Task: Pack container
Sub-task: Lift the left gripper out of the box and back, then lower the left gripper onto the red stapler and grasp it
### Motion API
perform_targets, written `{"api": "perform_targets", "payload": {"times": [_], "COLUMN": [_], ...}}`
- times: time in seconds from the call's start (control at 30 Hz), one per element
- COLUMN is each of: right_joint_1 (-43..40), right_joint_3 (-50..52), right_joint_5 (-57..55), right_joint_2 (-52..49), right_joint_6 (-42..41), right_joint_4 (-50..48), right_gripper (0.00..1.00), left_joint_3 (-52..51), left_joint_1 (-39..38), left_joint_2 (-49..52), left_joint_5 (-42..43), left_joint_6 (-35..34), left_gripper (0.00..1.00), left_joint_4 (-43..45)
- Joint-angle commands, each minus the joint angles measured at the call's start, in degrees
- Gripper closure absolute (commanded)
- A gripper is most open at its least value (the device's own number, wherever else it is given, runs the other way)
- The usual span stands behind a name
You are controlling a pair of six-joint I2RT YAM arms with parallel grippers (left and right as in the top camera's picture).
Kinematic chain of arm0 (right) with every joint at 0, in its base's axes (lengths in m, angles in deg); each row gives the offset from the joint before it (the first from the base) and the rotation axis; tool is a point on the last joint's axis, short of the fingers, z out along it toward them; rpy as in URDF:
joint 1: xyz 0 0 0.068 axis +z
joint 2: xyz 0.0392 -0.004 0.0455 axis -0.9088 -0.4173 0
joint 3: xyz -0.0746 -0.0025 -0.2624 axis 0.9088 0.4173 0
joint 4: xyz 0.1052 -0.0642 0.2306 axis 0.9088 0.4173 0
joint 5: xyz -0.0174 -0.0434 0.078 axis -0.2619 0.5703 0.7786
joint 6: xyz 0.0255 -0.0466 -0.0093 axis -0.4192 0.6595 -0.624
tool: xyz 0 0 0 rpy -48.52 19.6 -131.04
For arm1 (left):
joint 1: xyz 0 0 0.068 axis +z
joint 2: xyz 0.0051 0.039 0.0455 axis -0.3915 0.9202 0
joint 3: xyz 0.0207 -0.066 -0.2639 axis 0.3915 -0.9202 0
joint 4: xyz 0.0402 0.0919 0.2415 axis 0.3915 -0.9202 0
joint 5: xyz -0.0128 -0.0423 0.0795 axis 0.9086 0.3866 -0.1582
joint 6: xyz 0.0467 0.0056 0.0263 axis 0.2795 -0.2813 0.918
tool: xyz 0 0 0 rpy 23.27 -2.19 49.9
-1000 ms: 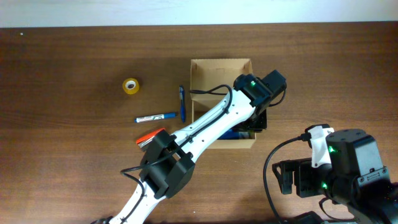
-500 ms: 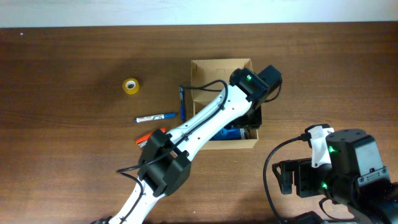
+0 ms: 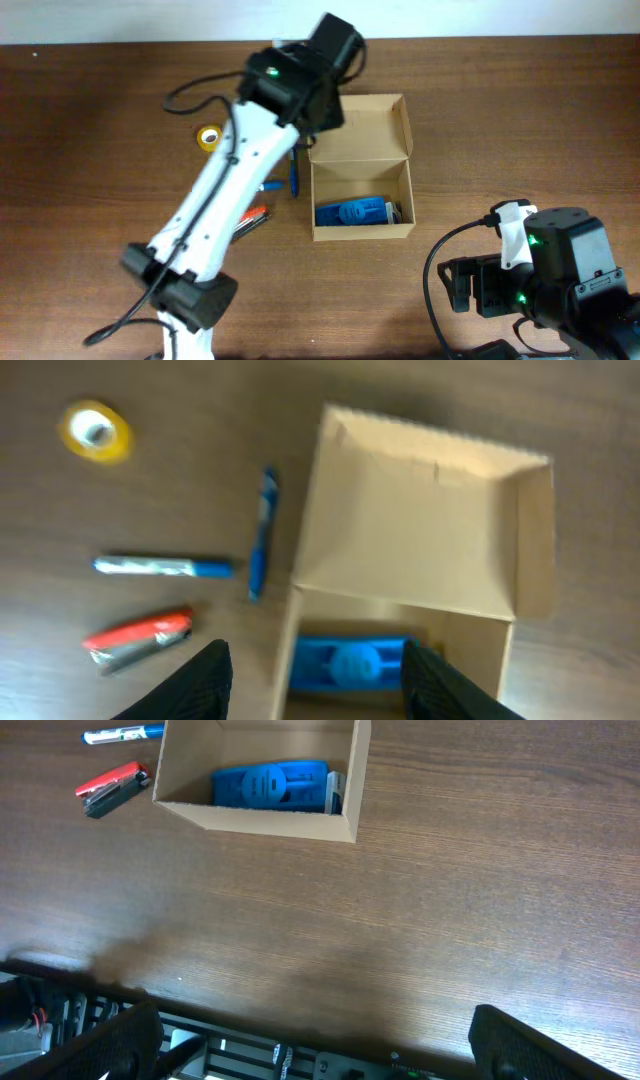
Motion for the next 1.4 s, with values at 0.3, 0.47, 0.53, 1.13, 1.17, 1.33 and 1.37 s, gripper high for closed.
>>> {"api": "perform_targets", "payload": {"times": [0.3,0.47,0.53,1.13,1.17,1.33,1.37], "right_joint_1": [0.33,0.33,0.33,0.33,0.33,0.33,0.33], "right_joint_3": [-0.59,-0.59,-0.59,-0.59,-0.59,-0.59,-0.59], "right_joint_5": [0.04,0.04,0.04,0.04,0.04,0.04,0.04], "right_joint_2": [0.22,0.22,0.22,0.22,0.22,0.22,0.22], "right_joint_6": [0.26,0.26,0.26,0.24,0.24,0.24,0.24], "right_joint_4": [-0.2,-0.17,-0.2,-0.2,-0.17,-0.17,-0.2], "right_gripper": [0.01,0.01,0.01,0.01,0.01,0.01,0.01], "left_joint_3": [0.98,0.79,0.63,-23.82,-27.65,-42.88,-43.85], "left_joint_1": [24.5,28.5,28.81,28.13,27.65,25.2,24.96], "left_joint_2": [-2.93,-1.7,-1.68,-1.7,-1.7,-1.95,-2.08], "left_joint_5": [-4.0,-4.02,-4.24,12.48,13.64,18.4,18.56], "left_joint_6": [16.24,20.33,20.28,56.76,57.05,59.14,59.14], "left_gripper": [0.47,0.0,0.0,0.0,0.0,0.0,0.0], "left_joint_4": [-2.27,-2.01,-1.66,3.78,5.38,10.25,10.23]}}
